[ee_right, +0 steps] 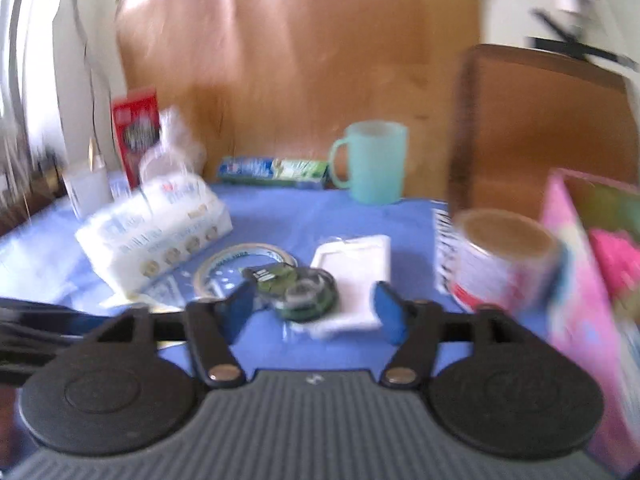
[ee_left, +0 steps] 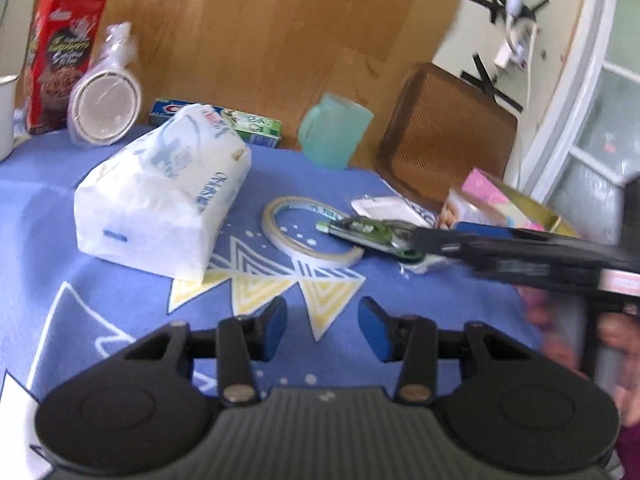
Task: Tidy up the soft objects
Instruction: 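Move the left tool back toward the green correction tape dispenser, then grasp the green correction tape dispenser with the left tool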
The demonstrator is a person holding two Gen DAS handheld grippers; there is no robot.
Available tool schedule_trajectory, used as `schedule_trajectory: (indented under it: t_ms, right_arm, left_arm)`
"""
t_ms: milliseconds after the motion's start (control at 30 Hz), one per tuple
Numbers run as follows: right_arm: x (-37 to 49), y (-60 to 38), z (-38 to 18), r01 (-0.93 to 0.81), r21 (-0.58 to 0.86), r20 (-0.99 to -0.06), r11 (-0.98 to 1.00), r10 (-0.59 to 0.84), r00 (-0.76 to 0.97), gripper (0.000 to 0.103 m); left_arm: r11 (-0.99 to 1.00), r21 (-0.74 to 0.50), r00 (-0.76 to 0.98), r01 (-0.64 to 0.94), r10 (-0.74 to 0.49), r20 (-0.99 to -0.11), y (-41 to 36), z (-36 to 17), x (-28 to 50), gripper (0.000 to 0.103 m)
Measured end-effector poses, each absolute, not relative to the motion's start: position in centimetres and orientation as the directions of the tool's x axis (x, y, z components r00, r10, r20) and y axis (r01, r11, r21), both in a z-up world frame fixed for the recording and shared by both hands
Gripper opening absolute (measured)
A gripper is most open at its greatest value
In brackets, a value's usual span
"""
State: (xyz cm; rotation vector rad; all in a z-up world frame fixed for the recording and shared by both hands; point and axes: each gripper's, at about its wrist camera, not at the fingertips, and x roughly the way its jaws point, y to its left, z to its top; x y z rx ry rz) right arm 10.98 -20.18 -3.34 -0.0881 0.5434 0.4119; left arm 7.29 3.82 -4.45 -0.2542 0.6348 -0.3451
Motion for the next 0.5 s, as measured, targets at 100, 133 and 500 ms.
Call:
schedule_trajectory:
  t_ms: [100, 133, 500]
  right_arm:
    - [12.9, -19.0, -4.1, -0.451, 0.005, -0.567, 0.893, 0.374, 0.734, 0.076]
    - [12.8, -18.7, -4.3, -0.461, -0.012, -0.567, 0.887, 0.374, 0.734, 0.074]
    - [4.4, -20.2, -4.7, -0.453, 0.013, -0.595, 0.892, 0.371, 0.713, 0.053]
  left_arm:
    - [0.903, -0.366, 0.753, 0.225, -0.4, -0.523, 4.4, -4.5, 7.6, 0.041]
    - [0.902, -0.369, 0.754, 0.224, -0.4, -0.521, 4.5, -4.6, 7.5, 0.041]
    - [0.908, -0.349, 0.753, 0.233, -0.395, -0.526, 4.2, -4.7, 7.1, 0.044]
